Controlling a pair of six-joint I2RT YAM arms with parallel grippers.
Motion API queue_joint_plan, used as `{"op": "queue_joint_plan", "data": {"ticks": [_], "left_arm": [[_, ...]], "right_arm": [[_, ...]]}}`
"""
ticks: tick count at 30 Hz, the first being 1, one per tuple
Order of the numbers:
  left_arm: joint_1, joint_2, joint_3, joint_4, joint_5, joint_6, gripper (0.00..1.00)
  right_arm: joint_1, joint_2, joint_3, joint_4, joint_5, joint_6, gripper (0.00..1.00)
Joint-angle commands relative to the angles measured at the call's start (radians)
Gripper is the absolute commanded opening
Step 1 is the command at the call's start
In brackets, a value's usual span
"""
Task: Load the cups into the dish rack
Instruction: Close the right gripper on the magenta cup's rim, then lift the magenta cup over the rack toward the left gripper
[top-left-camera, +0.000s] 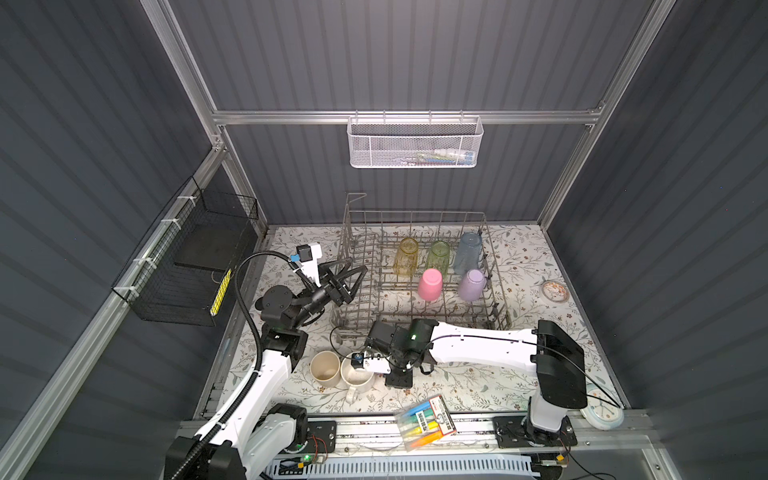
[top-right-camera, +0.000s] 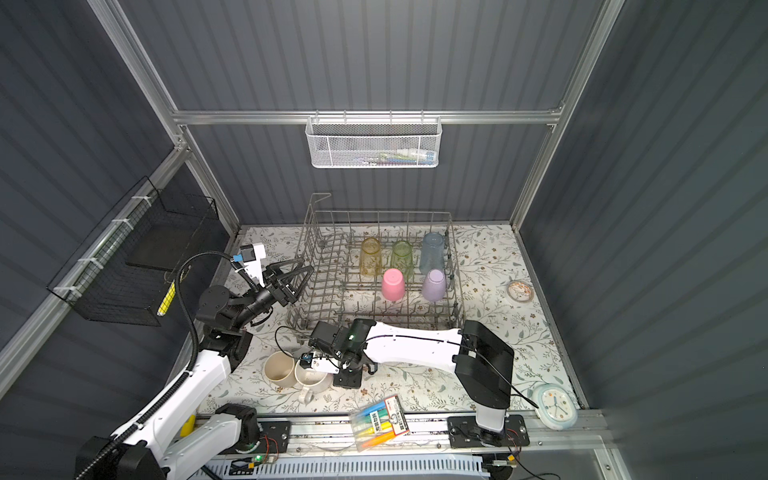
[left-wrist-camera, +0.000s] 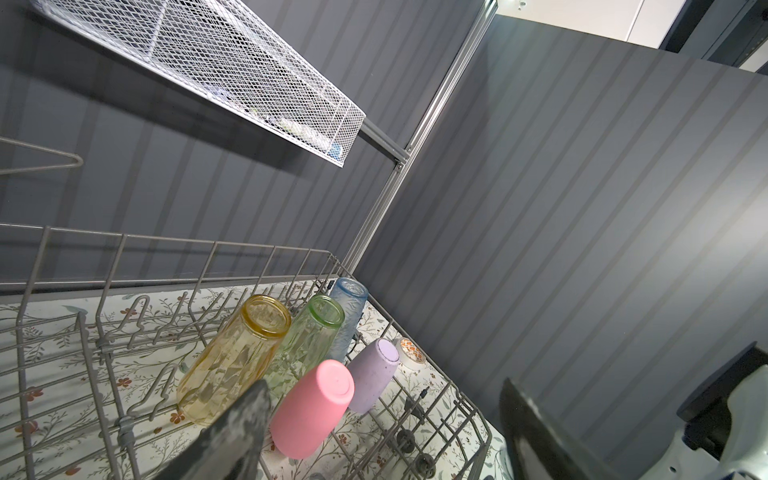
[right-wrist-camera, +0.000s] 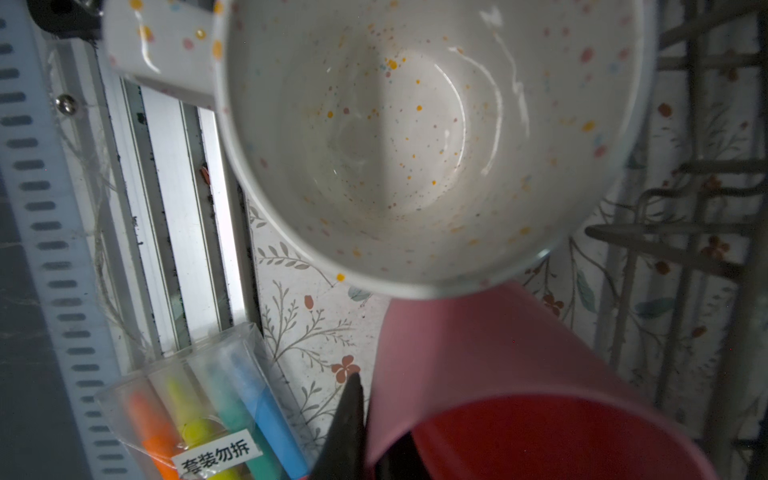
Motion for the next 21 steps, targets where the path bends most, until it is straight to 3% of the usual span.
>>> {"op": "queue_joint_plan", "data": {"ticks": [1,10,15,21], "left_arm": [[0.01,-0.002,0.011,0.006,-0.001,0.011,0.87],[0.01,-0.002,0.017,0.01,0.019,0.009,0.88],[0.01,0.007,0.017,0.042,0.043,-0.01,0.91],[0.01,0.031,0.021,0.101,0.092,-0.046,0.98]], "right_arm": [[0.003,-0.049,0.001,-0.015,0.0,-0.006,0.02],[-0.036,-0.217,0.029,-0.022,-0.115,0.021,0.0],[-0.09,-0.338,0.036,0.013,-0.25,0.052,0.0],[-0.222,-0.468,-0.021,0.141,-0.499,0.15,0.0]]}}
